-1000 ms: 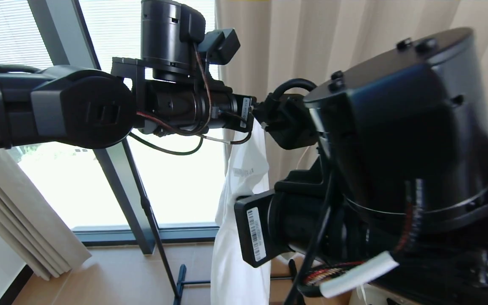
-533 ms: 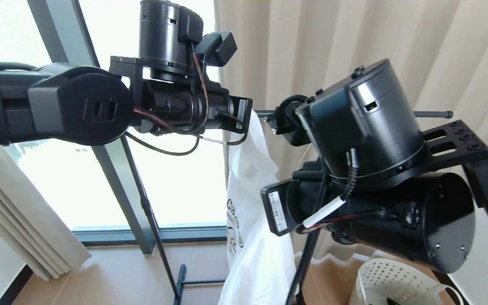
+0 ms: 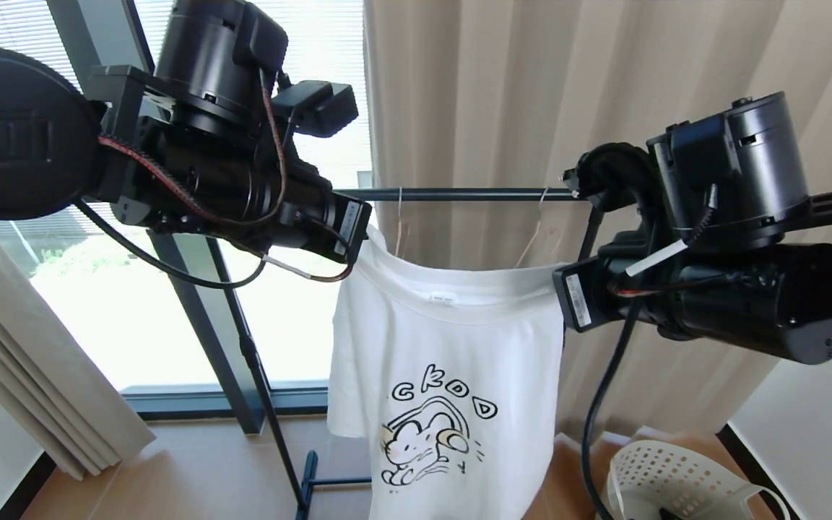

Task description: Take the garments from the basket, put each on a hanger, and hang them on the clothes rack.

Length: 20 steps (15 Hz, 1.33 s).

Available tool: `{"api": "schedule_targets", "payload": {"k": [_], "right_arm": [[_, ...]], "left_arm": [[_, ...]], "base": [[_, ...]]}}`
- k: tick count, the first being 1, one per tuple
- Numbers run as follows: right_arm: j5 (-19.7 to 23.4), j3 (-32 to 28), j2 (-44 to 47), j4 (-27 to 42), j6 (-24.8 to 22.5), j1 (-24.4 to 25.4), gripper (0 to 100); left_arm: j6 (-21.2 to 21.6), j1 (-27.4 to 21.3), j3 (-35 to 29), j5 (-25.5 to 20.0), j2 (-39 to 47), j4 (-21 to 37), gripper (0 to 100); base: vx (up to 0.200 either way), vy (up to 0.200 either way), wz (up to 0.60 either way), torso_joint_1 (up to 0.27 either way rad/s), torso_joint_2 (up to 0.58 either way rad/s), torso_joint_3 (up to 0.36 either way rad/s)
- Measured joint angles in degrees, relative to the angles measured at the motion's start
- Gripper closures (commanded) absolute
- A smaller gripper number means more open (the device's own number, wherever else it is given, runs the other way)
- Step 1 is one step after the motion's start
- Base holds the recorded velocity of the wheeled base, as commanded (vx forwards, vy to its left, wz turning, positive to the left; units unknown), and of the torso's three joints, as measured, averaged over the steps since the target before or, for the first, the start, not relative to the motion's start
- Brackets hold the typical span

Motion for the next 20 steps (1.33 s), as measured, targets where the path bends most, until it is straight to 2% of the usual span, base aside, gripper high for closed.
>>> {"api": "schedule_targets", "payload": {"k": [2, 5, 6, 8, 11, 14, 17, 20], "right_arm": [[0.0, -0.2, 2.6, -9.4, -0.2, -1.5, 100], [0.0, -0.2, 6.8, -19.5, -0.2, -2.2, 100], [0.0, -0.1, 8.0, -21.6, -0.2, -2.2, 100], [-0.1, -0.1, 10.5, -28.8, 0.4, -2.2, 100], [-0.1, -0.1, 12.3, -30.0, 1.3, -2.0, 100], [-0.1, -0.1, 12.9, -30.0, 1.4, -1.7, 100], [-0.1, 0.0, 13.0, -30.0, 1.3, -1.5, 100], [-0.1, 0.0, 12.9, -29.9, 1.3, -1.5, 100]], "left_arm": [[0.2, -0.3, 5.0, 0.1, -2.6, 0.4, 100], [-0.3, -2.5, 15.5, -0.1, -6.3, 0.4, 100], [-1.5, -4.0, 17.7, -0.2, -7.2, 0.3, 100], [-7.3, -9.2, 20.0, -0.6, -8.3, 0.3, 100], [-15.1, -15.8, 20.4, -1.0, -7.2, -1.4, 100], [-20.6, -19.7, 17.3, -1.1, -4.5, -2.3, 100], [-23.7, -21.4, 13.6, -0.9, -1.9, -2.4, 100], [-24.2, -21.7, 12.0, -0.9, -0.3, -2.4, 100]], "base": [[0.000, 0.000, 0.00, 0.000, 0.00, 0.000], [0.000, 0.000, 0.00, 0.000, 0.00, 0.000], [0.000, 0.000, 0.00, 0.000, 0.00, 0.000], [0.000, 0.000, 0.00, 0.000, 0.00, 0.000], [0.000, 0.000, 0.00, 0.000, 0.00, 0.000], [0.000, 0.000, 0.00, 0.000, 0.00, 0.000], [0.000, 0.000, 0.00, 0.000, 0.00, 0.000], [0.000, 0.000, 0.00, 0.000, 0.00, 0.000]]}}
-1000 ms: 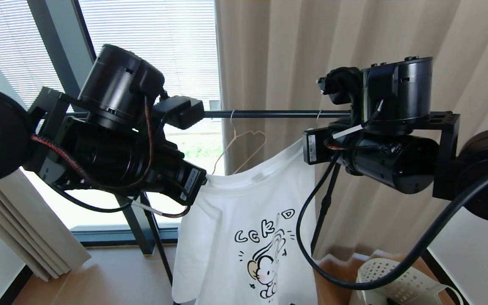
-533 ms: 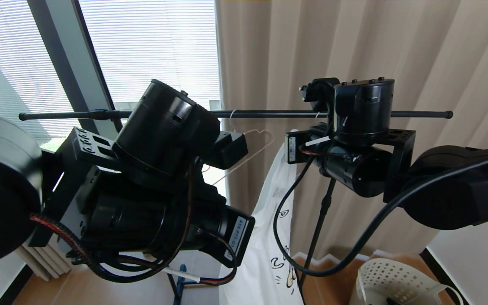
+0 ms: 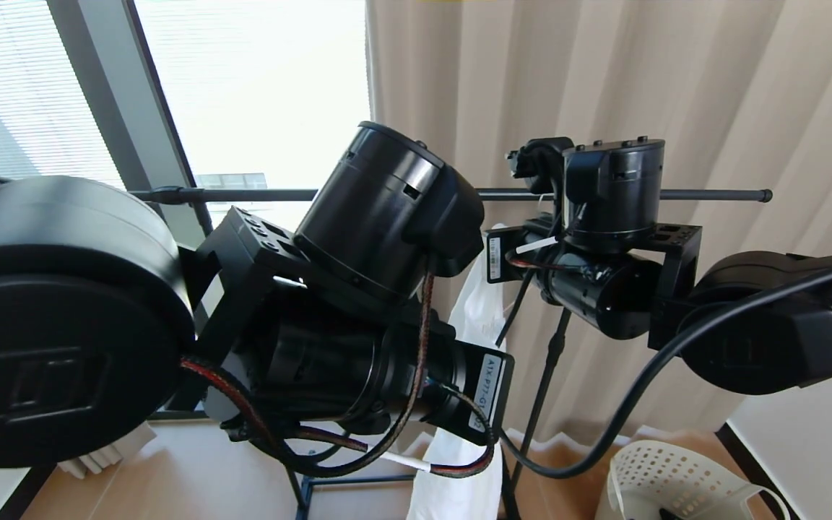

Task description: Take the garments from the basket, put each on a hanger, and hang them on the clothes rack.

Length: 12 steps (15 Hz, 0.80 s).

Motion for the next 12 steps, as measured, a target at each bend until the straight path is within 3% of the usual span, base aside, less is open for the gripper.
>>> {"api": "schedule_targets", "payload": {"k": [7, 12], "right_arm": [[-0.2, 0.9, -2.6, 0.9, -2.2, -2.9, 100], [-0.2, 5.9, -7.4, 0.8, -8.9, -4.8, 100]], "left_arm": [[1.0, 3.6, 0.9, 4.2, 0.5, 0.5, 100], [6.8, 13.3, -1.5, 10.7, 0.7, 0.0, 100]], "base": [[0.000, 0.000, 0.00, 0.000, 0.00, 0.000], [0.000, 0.000, 0.00, 0.000, 0.00, 0.000]]}}
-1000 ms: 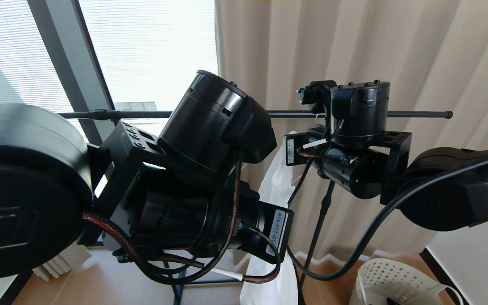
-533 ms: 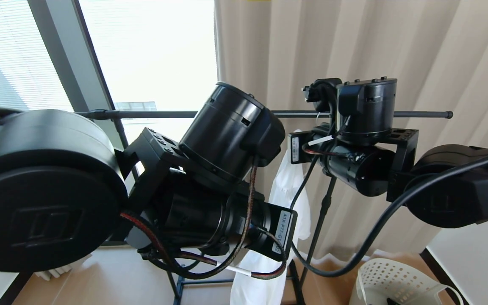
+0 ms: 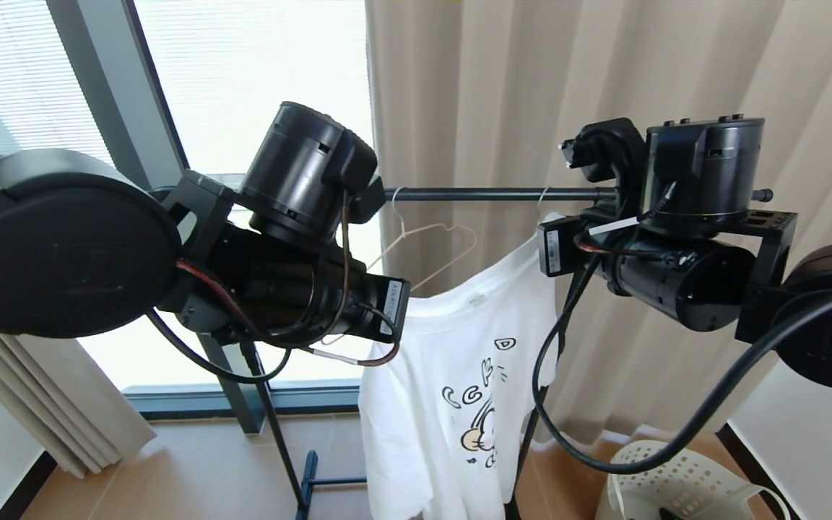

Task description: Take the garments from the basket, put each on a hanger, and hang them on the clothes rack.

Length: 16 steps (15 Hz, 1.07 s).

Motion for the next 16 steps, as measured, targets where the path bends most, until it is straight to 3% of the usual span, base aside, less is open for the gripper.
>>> {"api": "schedule_targets", "payload": {"k": [8, 9, 11, 13, 16], "right_arm": [[-0.1, 7.1, -2.7, 0.0, -5.1, 1.4, 100], [-0.1, 8.0, -3.0, -0.1, -5.9, 1.5, 0], [0.0, 9.5, -3.7, -0.1, -7.4, 1.7, 0], [0.6, 12.4, -5.0, -0.3, -11.8, 1.7, 0], [5.8, 18.0, -7.8, -0.6, -18.9, 0.9, 0]], "left_arm": [[0.2, 1.5, -10.7, 2.3, 5.1, 0.0, 100], [0.2, 1.5, -12.5, 2.3, 5.9, 0.1, 100], [0.2, 1.5, -15.6, 2.5, 7.2, 0.1, 100], [0.1, 1.4, -18.3, 3.4, 8.2, 0.1, 100], [0.0, 1.5, -21.5, 3.9, 9.0, 0.1, 100]], "base": [[0.000, 0.000, 0.00, 0.000, 0.00, 0.000], [0.000, 0.000, 0.00, 0.000, 0.00, 0.000], [0.000, 0.000, 0.00, 0.000, 0.00, 0.000], [0.000, 0.000, 0.00, 0.000, 0.00, 0.000], [0.000, 0.000, 0.00, 0.000, 0.00, 0.000]]}}
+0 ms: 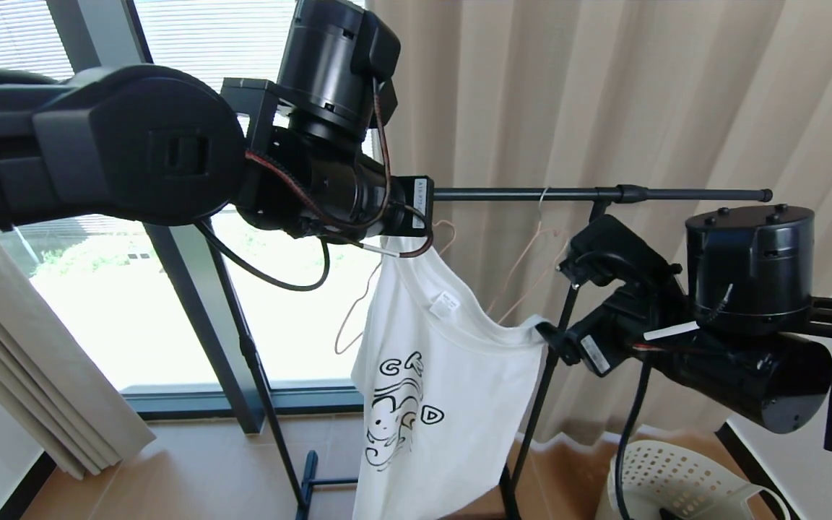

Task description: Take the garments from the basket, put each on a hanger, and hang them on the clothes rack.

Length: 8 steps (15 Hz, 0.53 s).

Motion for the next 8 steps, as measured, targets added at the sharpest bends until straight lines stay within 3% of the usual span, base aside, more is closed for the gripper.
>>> {"api": "schedule_targets", "payload": {"k": [3, 5, 8], "right_arm": [[7.6, 4.0, -1.8, -0.2, -3.6, -0.6, 0], [15.6, 6.3, -2.8, -0.3, -6.0, -0.9, 0], [21.1, 7.0, -3.1, -3.4, -6.0, -1.0, 0]], "left_arm": [[0.0, 0.0, -2.5, 1.1, 0.3, 0.0, 100], [0.0, 0.0, -4.4, 2.0, 0.8, 0.0, 100], [0.1, -0.3, -6.1, 2.0, 1.5, 0.0, 100]], "base": [[0.000, 0.000, 0.00, 0.000, 0.00, 0.000], [0.000, 0.000, 0.00, 0.000, 0.00, 0.000], [0.000, 0.000, 0.00, 0.000, 0.00, 0.000]]}}
